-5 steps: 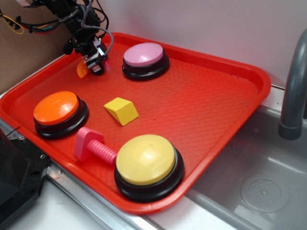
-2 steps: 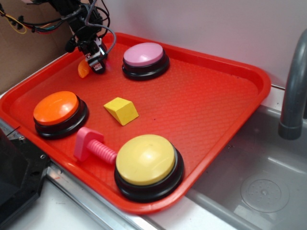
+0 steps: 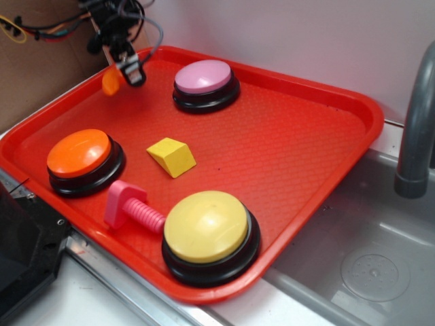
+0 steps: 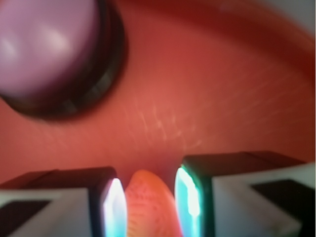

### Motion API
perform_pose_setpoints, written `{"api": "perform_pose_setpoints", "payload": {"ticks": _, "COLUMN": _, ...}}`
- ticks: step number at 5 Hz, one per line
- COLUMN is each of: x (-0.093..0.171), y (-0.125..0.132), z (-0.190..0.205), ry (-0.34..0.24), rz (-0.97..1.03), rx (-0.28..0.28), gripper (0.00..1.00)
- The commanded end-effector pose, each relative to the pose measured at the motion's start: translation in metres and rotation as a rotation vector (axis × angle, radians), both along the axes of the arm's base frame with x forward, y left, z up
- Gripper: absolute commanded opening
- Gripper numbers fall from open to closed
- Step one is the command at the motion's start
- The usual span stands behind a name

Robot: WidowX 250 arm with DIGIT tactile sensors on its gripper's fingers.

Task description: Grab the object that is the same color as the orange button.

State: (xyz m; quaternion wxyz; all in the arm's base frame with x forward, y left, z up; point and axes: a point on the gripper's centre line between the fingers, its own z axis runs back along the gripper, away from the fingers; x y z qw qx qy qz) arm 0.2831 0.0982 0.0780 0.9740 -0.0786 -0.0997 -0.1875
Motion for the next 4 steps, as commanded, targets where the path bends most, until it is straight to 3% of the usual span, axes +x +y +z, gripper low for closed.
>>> {"api": "perform_pose_setpoints", "payload": {"ticks": 1, "x": 0.012, "y": -0.055, "z": 0.086, "ry": -0.022, "rz": 0.456, "rx": 0.189, "gripper": 0.00}}
{"api": "perform_pose_setpoints", "payload": {"ticks": 2, "x": 0.009, "y": -0.083, "z": 0.104, "ry": 0.058, "rz": 0.555, "rx": 0.132, "gripper": 0.00}}
{"api": "perform_pose_setpoints", "payload": {"ticks": 3, "x": 0.007, "y": -0.099, "z": 0.116, "ry": 0.086, "rz": 0.615, "rx": 0.086, "gripper": 0.00}}
{"api": "perform_pose_setpoints", "payload": {"ticks": 4, "x": 0.001, "y": -0.108, "z": 0.118, "ry": 0.154, "rz": 0.692, "rx": 0.017, "gripper": 0.00}}
